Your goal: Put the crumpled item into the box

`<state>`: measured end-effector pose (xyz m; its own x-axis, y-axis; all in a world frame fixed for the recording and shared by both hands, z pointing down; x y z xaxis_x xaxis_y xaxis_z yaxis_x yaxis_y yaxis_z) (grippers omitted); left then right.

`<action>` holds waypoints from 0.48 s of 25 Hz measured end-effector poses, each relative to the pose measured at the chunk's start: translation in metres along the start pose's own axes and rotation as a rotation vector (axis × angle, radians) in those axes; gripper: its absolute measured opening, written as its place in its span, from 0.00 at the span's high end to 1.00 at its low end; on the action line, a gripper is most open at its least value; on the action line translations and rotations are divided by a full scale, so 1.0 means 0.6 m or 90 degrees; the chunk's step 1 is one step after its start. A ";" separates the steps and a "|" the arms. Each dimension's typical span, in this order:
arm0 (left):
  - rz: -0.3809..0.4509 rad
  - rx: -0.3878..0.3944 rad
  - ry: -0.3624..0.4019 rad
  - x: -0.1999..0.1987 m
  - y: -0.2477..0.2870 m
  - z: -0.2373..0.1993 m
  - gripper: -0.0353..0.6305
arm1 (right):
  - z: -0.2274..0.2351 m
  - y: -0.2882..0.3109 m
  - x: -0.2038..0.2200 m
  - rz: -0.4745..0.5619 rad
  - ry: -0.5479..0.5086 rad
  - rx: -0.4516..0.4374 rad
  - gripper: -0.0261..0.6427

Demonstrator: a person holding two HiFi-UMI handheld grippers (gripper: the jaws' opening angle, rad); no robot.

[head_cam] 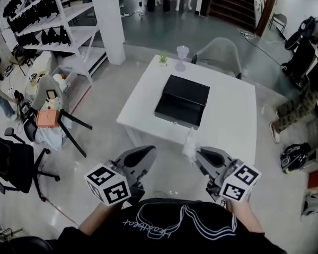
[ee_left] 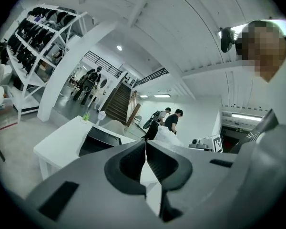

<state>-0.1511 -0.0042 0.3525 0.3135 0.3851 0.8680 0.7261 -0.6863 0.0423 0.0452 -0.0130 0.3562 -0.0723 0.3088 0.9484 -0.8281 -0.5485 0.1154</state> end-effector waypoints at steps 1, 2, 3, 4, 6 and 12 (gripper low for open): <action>-0.002 0.006 0.001 -0.005 0.004 -0.010 0.94 | 0.004 0.007 -0.002 0.002 -0.002 0.008 0.92; -0.005 0.011 0.003 -0.009 0.009 -0.019 0.94 | 0.008 0.013 -0.003 0.003 -0.004 0.015 0.92; -0.008 0.016 0.004 -0.010 0.014 -0.027 0.94 | 0.012 0.018 -0.003 0.003 -0.006 0.022 0.92; -0.011 0.022 0.004 -0.011 0.019 -0.035 0.94 | 0.017 0.023 -0.003 0.002 -0.007 0.029 0.92; -0.020 0.032 0.004 -0.011 0.029 -0.048 0.94 | 0.024 0.031 -0.003 -0.002 -0.009 0.041 0.92; -0.046 0.034 -0.004 -0.004 0.062 -0.075 0.94 | 0.050 0.044 0.000 -0.012 -0.026 0.070 0.92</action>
<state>-0.1527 -0.0584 0.3742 0.2624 0.4366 0.8605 0.7785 -0.6227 0.0785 0.0400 -0.0506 0.3680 -0.0320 0.2891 0.9568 -0.7631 -0.6252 0.1634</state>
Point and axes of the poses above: the fingertips, and each gripper's own axes: y forward along the fingers, z to its right, x out of its underside, the point moved 5 cm from there along -y, backward along the fingers, and after that the axes turned 2 degrees about z, right-handed, at the moved point
